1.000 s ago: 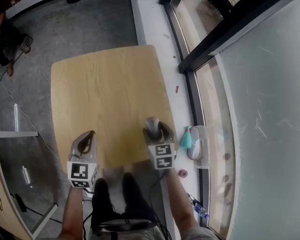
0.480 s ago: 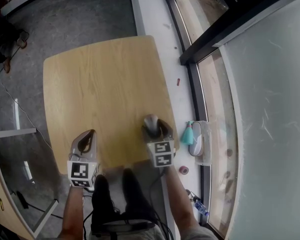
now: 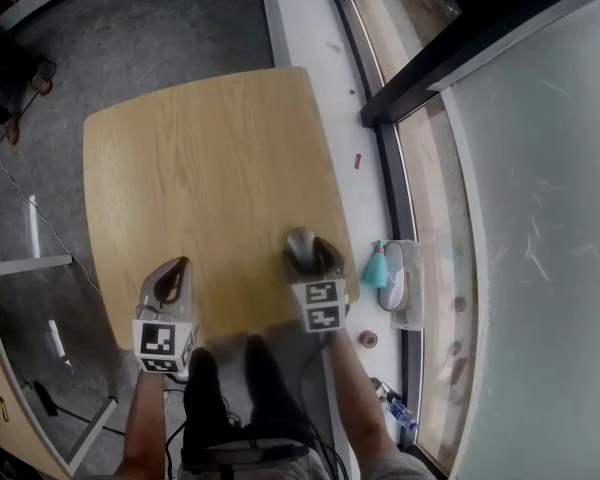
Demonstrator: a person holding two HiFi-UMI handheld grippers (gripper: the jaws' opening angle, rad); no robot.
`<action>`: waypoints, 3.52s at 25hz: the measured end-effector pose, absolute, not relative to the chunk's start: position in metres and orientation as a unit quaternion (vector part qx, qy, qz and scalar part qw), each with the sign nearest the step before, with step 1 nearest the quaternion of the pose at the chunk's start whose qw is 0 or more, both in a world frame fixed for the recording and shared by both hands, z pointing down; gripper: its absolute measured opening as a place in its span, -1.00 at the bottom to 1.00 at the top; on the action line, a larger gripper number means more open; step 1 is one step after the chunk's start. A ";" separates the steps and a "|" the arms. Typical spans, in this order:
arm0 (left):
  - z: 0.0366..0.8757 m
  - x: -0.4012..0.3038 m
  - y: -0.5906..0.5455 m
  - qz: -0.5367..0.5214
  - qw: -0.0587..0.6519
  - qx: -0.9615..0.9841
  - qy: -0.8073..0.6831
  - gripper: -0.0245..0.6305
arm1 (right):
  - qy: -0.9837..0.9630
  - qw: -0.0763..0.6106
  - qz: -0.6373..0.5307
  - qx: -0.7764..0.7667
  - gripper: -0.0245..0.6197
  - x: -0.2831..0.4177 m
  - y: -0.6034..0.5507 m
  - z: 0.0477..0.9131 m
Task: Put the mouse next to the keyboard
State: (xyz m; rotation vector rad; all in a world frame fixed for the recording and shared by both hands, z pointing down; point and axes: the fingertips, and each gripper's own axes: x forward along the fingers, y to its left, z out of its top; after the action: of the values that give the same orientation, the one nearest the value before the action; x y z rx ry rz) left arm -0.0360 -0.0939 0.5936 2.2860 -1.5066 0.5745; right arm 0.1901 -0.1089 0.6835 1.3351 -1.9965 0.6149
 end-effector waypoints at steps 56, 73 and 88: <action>0.532 -0.045 -0.084 0.179 0.151 0.807 -0.542 -0.93 | -0.756 0.269 0.241 0.546 -0.49 0.190 -0.105 0.618; 0.443 -0.079 -0.063 0.137 0.099 0.816 -0.553 -0.93 | -0.804 0.199 0.200 0.523 -0.88 0.123 -0.096 0.513; 0.369 -0.128 -0.031 0.084 0.060 0.814 -0.571 -0.93 | -0.848 0.143 0.142 0.490 -0.89 0.037 -0.071 0.414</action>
State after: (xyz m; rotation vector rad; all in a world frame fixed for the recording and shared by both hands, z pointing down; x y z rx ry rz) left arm -0.1279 -0.0309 0.3688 2.4645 -1.7281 0.2557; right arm 0.0369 -0.0708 0.4137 1.4128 -2.4469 0.4086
